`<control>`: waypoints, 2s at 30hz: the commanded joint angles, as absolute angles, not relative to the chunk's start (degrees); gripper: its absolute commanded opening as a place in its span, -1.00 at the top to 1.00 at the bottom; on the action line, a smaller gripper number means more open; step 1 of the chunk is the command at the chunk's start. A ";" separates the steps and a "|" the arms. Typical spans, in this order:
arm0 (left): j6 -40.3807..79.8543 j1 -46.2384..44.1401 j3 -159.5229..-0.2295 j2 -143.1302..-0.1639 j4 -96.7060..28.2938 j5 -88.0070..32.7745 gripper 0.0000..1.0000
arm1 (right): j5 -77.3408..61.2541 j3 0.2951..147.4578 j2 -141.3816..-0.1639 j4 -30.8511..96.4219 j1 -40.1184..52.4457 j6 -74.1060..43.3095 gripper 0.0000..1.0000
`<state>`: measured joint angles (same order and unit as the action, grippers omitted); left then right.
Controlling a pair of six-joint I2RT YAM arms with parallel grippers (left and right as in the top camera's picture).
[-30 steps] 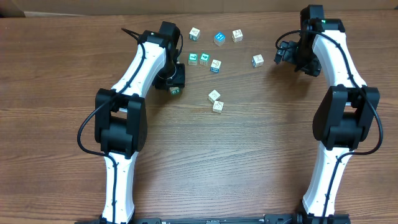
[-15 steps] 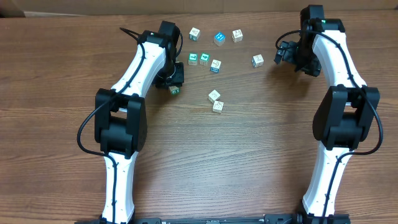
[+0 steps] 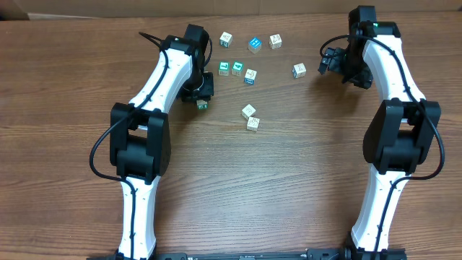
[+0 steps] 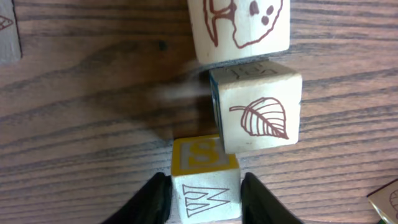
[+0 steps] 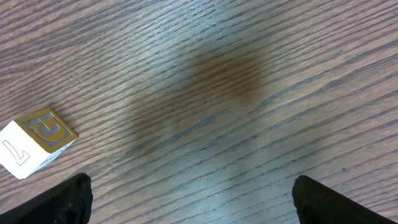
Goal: Form a circle
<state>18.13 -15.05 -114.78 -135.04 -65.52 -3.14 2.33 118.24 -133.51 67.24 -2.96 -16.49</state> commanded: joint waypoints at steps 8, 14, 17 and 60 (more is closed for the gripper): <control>18.85 -15.84 -112.95 -135.66 -65.47 -2.33 0.38 | 2.46 119.48 -132.11 67.16 -2.96 -16.73 -1.00; 18.85 -15.84 -112.44 -135.66 -64.51 -2.33 0.34 | 2.46 119.48 -132.11 67.16 -2.96 -16.73 -1.00; 18.85 -15.77 -112.44 -135.66 -64.47 -2.33 0.46 | 2.46 119.48 -132.11 67.13 -2.96 -16.73 -1.00; 15.68 -15.77 -112.66 -135.09 -68.69 -2.33 -0.18 | 2.46 119.48 -132.11 67.16 -2.96 -16.73 -1.00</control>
<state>16.12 -15.40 -112.84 -135.06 -69.01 -2.70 2.33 118.24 -133.51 67.26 -2.96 -16.49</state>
